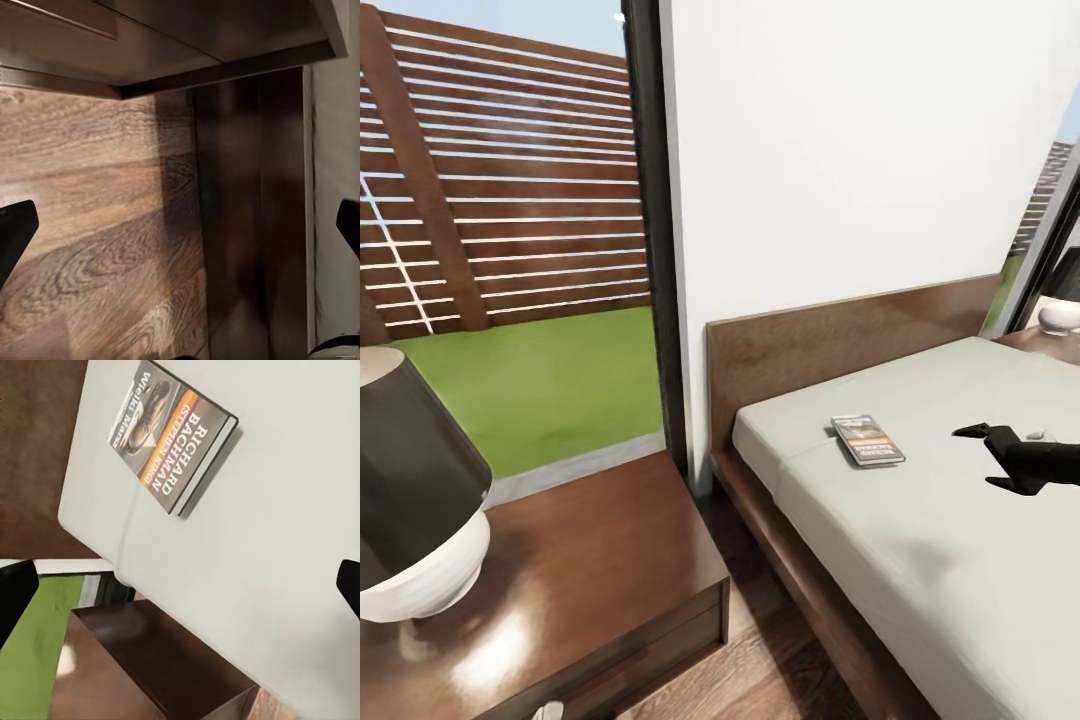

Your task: In the bedroom, move the book from the bed onto either nightstand, and place the two sandals side by side next to the bed.

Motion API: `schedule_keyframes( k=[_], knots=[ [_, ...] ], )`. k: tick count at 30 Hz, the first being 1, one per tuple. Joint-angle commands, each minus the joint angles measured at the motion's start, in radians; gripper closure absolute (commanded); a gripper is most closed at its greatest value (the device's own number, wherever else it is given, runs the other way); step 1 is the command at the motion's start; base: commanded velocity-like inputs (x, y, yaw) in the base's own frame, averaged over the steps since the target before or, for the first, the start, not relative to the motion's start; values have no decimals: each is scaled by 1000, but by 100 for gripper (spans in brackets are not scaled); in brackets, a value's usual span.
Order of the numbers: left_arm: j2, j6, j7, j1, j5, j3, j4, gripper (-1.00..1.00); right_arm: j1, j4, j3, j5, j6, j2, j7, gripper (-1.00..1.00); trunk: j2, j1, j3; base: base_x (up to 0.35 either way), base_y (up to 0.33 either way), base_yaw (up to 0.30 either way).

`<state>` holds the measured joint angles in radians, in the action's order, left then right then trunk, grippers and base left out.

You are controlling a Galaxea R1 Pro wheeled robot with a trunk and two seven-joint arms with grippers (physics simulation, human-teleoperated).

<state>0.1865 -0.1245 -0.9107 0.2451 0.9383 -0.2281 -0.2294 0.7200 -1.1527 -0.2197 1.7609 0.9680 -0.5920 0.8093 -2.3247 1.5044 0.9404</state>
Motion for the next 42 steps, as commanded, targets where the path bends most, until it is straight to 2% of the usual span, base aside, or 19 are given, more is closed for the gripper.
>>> schedule_keyframes(
  k=[1,11,18,23,26,31,37,42],
  knots=[
    [1,-10,-3,0,6,-5,0,-100,1,-1,0,8,3,1,10,-100,0,0,1,0,0,-6],
    [1,-12,-41,1,-41,-4,-1,-100,1,-2,5,10,3,6,1,-100,0,0,1,0,0,-2],
    [1,-22,-88,1,-46,1,-16,-100,1,-1,7,9,3,5,-23,-100,0,0,1,0,0,0],
    [4,-48,-99,1,-41,5,-86,-100,3,1,9,6,3,5,-31,-100,0,0,1,0,0,0],
    [6,-102,-101,1,-39,8,-151,-100,3,2,11,7,3,5,-33,-100,0,0,1,0,0,0],
    [11,-238,-98,1,-40,18,-272,-100,5,1,15,10,3,6,-35,-100,0,0,1,0,0,0],
    [8,-363,-82,2,-42,61,-444,-100,6,1,18,13,3,7,-36,-100,0,0,1,0,0,0],
    [0,-436,-30,1,-39,86,-596,-100,8,1,18,13,3,3,-36,-100,0,0,1,0,0,0]
  ],
)
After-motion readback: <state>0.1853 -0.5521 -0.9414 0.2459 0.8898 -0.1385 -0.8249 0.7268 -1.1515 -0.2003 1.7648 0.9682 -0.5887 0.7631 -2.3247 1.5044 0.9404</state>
